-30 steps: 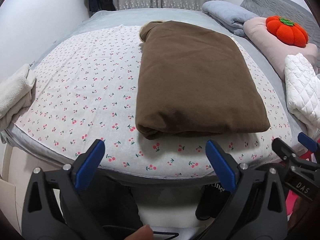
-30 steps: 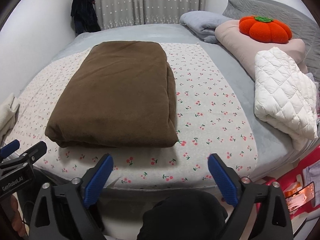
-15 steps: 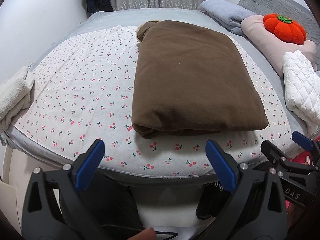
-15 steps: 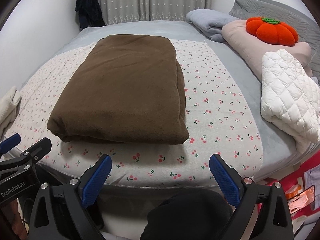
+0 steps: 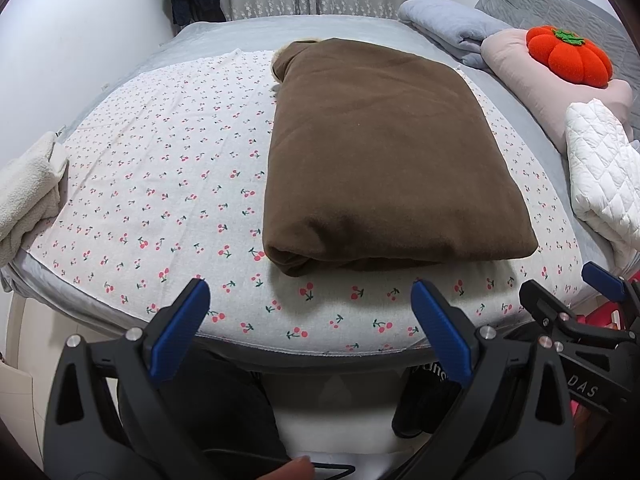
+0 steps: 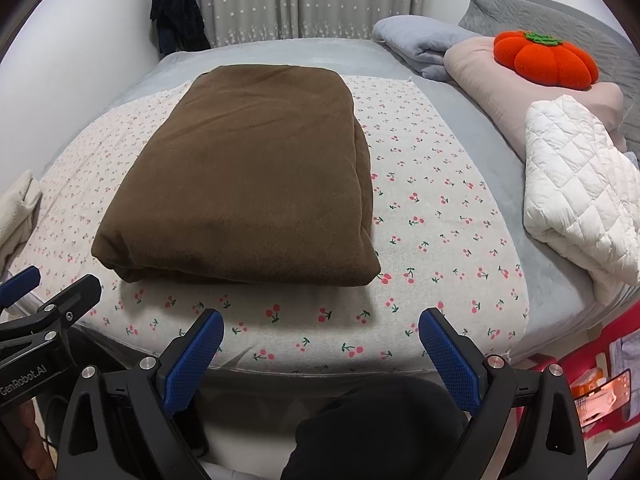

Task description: Fold large clothes

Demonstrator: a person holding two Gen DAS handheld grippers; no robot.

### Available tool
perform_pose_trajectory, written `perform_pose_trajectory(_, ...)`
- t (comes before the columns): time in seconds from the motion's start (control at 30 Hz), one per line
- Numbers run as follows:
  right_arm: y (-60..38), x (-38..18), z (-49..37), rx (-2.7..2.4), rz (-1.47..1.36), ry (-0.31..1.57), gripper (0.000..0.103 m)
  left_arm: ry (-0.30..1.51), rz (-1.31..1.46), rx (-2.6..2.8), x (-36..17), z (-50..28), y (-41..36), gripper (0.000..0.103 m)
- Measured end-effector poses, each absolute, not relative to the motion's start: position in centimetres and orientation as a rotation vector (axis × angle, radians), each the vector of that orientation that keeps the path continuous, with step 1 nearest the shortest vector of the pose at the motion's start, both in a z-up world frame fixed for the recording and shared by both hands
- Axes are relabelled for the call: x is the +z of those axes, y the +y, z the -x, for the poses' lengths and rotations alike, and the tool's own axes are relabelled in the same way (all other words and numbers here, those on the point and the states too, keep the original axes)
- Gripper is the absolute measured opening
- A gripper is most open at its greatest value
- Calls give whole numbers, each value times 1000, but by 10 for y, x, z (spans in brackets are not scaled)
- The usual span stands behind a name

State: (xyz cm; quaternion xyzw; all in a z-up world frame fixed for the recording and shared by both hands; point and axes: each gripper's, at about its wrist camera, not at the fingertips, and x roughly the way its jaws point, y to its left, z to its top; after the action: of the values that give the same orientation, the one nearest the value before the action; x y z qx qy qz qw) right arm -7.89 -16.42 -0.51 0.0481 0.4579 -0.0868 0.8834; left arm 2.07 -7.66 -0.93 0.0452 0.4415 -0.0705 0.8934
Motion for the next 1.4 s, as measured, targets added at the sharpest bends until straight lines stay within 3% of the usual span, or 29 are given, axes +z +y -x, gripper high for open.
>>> perform_pose_trajectory(1.4, -163, -8, 80, -184, -102, 962, 100, 923, -95, -163, -10, -20, -75, 100)
